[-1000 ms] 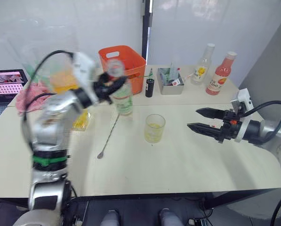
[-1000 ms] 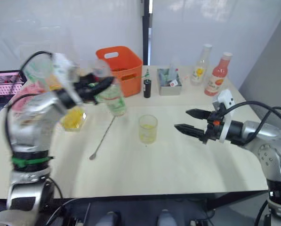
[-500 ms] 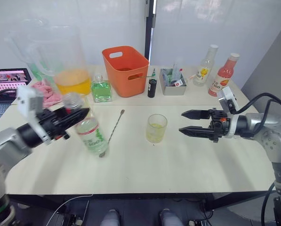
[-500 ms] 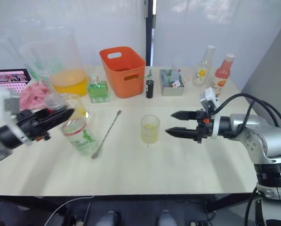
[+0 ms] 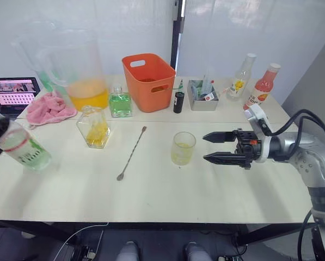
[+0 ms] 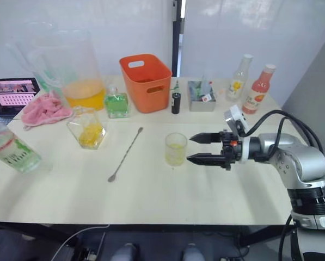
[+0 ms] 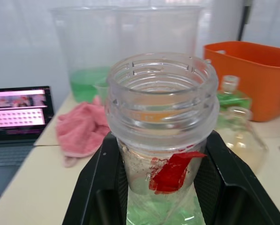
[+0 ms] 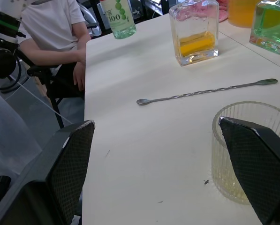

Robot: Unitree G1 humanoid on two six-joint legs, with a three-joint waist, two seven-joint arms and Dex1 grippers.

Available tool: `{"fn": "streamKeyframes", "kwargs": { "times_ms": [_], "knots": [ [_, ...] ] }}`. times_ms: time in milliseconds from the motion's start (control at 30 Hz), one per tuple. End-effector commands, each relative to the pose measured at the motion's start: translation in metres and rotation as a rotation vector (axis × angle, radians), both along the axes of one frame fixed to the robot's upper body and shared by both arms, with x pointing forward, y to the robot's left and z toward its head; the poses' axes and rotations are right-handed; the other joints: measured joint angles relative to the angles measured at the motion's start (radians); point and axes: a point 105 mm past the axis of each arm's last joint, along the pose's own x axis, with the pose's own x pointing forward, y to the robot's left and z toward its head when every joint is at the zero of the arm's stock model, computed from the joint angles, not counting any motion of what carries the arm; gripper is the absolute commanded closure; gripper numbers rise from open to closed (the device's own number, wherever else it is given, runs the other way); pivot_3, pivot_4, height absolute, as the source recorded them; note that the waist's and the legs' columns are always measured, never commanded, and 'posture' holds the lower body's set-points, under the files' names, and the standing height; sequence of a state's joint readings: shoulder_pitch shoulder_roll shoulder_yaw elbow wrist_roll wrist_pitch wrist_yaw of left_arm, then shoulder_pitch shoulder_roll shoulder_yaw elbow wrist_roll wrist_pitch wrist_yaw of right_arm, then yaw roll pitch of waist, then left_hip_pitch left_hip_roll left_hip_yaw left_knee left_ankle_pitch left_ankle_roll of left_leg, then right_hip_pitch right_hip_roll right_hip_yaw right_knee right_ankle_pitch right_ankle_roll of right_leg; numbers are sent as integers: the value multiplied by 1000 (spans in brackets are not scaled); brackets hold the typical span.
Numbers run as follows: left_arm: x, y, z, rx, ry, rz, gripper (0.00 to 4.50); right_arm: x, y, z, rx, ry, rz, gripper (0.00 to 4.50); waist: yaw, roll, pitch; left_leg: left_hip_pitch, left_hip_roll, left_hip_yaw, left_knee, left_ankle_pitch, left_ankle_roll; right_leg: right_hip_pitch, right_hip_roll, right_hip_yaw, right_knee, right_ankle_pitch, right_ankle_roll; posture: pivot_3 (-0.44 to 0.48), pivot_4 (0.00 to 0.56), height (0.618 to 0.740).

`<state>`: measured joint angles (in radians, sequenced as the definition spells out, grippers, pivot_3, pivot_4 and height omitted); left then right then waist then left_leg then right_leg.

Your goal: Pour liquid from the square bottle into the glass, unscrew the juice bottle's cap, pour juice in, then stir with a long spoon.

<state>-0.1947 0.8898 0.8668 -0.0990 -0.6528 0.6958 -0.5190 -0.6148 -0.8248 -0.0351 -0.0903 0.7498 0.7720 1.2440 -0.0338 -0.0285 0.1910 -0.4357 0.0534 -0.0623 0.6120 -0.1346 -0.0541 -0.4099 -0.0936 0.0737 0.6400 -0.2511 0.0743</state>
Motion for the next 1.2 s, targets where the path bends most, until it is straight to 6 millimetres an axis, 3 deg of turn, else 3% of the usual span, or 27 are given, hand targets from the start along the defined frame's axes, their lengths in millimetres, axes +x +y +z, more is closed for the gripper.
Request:
{"fn": "streamKeyframes", "kwargs": {
  "times_ms": [33,333,533,700,833,1000,1067,1200],
  "knots": [
    [13,-4,14,57,-34,-16,3067,-5,0,9,8,-42,-1,28,2,0,0,0,0,0,0,0,0,0,0,0,0,0,0,0,150,740],
    [72,-3,22,17,-35,-37,3067,-11,-4,6,20,-43,-61,28,3,-3,0,-7,1,0,-3,4,-2,-10,1,0,3,5,7,0,150,740],
    [109,-13,8,45,25,-75,3067,-13,-10,7,17,-62,-108,28,4,-3,0,-7,0,0,-4,5,-2,-10,1,0,3,5,8,0,150,740],
    [120,-14,2,29,27,-85,3067,-12,-13,8,20,-71,-148,28,-3,-3,0,-8,0,0,-4,5,-2,-10,1,0,3,5,8,0,150,740],
    [130,-17,-19,25,76,-92,3067,-12,-17,10,17,-80,-170,28,-3,-3,0,-8,0,0,-3,5,-2,-10,1,0,3,5,8,0,150,740],
    [131,-16,-27,30,97,-90,3067,-7,-20,12,16,-98,-211,28,-3,-3,0,-7,0,0,-3,5,-3,-10,1,0,5,5,9,0,150,740],
    [131,-18,-26,27,90,-103,2143,-4,-20,13,18,-104,-221,0,-3,-3,0,-6,0,0,-3,6,-3,-10,1,0,5,5,9,0,150,740],
    [128,-18,-13,21,35,-105,824,-3,-17,14,17,-105,-217,0,-3,-3,0,-6,0,0,-3,7,-2,-10,1,0,6,6,9,0,150,740]
  ]
}}
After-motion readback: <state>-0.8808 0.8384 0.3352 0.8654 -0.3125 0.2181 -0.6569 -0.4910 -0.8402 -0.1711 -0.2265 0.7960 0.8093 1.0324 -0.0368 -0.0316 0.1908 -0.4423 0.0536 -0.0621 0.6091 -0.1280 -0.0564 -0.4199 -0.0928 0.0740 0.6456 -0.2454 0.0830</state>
